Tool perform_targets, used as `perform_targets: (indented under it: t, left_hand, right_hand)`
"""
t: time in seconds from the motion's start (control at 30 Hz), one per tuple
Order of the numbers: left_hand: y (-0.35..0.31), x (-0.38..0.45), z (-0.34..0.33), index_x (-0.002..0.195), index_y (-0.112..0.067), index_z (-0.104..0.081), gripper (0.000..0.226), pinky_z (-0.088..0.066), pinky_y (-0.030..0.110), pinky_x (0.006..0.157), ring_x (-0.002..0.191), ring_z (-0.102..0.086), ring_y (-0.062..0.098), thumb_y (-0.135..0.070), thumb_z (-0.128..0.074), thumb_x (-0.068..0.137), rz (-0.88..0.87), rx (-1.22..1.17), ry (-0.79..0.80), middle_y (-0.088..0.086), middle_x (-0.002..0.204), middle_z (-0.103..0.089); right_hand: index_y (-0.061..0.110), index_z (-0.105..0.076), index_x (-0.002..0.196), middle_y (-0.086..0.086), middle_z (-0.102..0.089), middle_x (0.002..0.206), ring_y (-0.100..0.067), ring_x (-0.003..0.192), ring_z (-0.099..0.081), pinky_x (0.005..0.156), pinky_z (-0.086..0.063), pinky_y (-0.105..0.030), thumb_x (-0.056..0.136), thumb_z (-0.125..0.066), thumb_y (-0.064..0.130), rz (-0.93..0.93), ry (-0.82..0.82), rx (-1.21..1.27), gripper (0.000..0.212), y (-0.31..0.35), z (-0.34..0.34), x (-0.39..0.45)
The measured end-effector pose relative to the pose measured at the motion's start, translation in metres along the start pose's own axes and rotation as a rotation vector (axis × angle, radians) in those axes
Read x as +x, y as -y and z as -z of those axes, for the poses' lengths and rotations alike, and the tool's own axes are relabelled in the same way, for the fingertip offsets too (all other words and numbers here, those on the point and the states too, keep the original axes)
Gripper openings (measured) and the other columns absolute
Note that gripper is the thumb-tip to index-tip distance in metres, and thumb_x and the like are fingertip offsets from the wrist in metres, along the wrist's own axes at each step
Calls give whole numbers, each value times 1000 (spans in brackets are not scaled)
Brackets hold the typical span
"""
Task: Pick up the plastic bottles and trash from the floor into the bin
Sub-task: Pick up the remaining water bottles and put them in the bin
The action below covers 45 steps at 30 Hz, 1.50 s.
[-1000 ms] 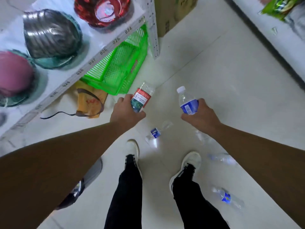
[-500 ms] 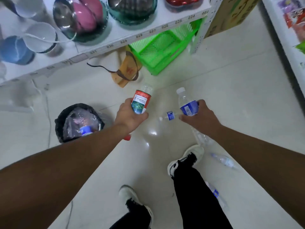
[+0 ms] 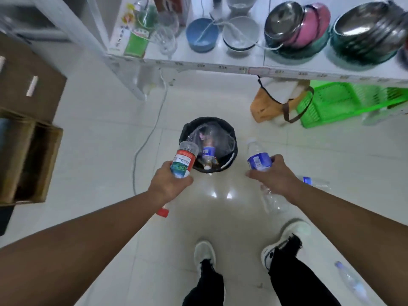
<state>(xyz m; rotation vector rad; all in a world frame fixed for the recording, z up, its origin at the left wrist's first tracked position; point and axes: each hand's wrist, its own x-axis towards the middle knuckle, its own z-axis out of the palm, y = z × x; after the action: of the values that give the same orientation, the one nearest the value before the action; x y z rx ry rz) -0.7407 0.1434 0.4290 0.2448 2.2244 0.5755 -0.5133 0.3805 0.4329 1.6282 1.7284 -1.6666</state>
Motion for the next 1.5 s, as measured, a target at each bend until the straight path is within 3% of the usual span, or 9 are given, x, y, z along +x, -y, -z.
perform_targets:
  t: [0.13, 0.3, 0.43, 0.57, 0.7, 0.9, 1.17, 1.3, 1.5]
  left_hand:
    - [14, 24, 15, 128, -33, -50, 60, -42, 20, 61, 85, -63, 0, -41, -89, 83, 38, -69, -35, -17, 100, -63]
    - [18, 69, -18, 131, -32, -48, 63, -42, 21, 65, 88, -63, 4, -46, -89, 85, 107, -126, -54, -6, 111, -67]
    - [-7, 110, -50, 160, -23, -40, 102, -45, 28, 86, 110, -58, 11, -58, -91, 79, 90, -171, -87, -9, 129, -52]
    - [-33, 130, -62, 157, -25, -46, 95, -47, 35, 106, 128, -51, 10, -60, -86, 78, 52, -150, -203, -6, 148, -50]
    - [-65, 135, -55, 151, -24, -56, 87, -60, 48, 105, 130, -66, 25, -59, -86, 77, 4, -128, -104, 5, 143, -64]
    - [-95, 151, -39, 154, -20, -53, 85, -56, 50, 109, 133, -62, 28, -51, -84, 82, -75, 30, -70, 7, 146, -60]
    - [-125, 159, -48, 155, -17, -51, 89, -59, 48, 106, 121, -65, 21, -55, -84, 80, -244, 178, 113, -2, 134, -62]
    - [-145, 152, -46, 161, -19, -45, 93, -53, 46, 112, 135, -59, 29, -56, -82, 84, -363, 304, 257, 10, 149, -58]
    - [-182, 128, -49, 165, -24, -39, 98, -36, 31, 108, 148, -47, 23, -58, -81, 84, -514, 493, 389, 2, 164, -45]
  right_hand:
    - [22, -45, 124, -10, -69, 106, -24, 75, -69, 58, -53, -34, 73, -94, 46, 26, 26, -89, 75, 35, -43, 33]
    - [22, -42, 133, -8, -68, 111, -23, 79, -69, 59, -54, -35, 75, -91, 56, 15, 93, -158, 83, 55, -81, 100]
    - [26, -42, 138, 1, -64, 118, -12, 89, -65, 65, -51, -32, 76, -84, 69, 33, 72, -204, 86, 60, -83, 145]
    - [23, -44, 148, 10, -57, 114, -2, 86, -57, 61, -45, -25, 80, -79, 67, 69, 72, -289, 88, 57, -60, 158]
    - [21, -39, 160, -8, -56, 152, -26, 131, -60, 93, -45, -33, 83, -78, 68, 31, 111, -358, 98, 54, -21, 162]
    - [15, -41, 162, -15, -53, 159, -32, 142, -55, 110, -48, -42, 86, -80, 62, -22, 63, -324, 97, 50, 25, 158]
    - [21, -45, 157, -14, -59, 147, -28, 126, -61, 99, -48, -38, 82, -82, 64, -150, -67, -134, 95, 14, 48, 131]
    - [31, -45, 155, -7, -58, 144, -22, 117, -59, 93, -43, -36, 78, -81, 70, -245, -160, 69, 94, -5, 53, 89]
    - [36, -43, 157, -5, -54, 153, -21, 128, -58, 95, -41, -33, 78, -81, 69, -323, -290, 301, 94, -40, 53, 11]
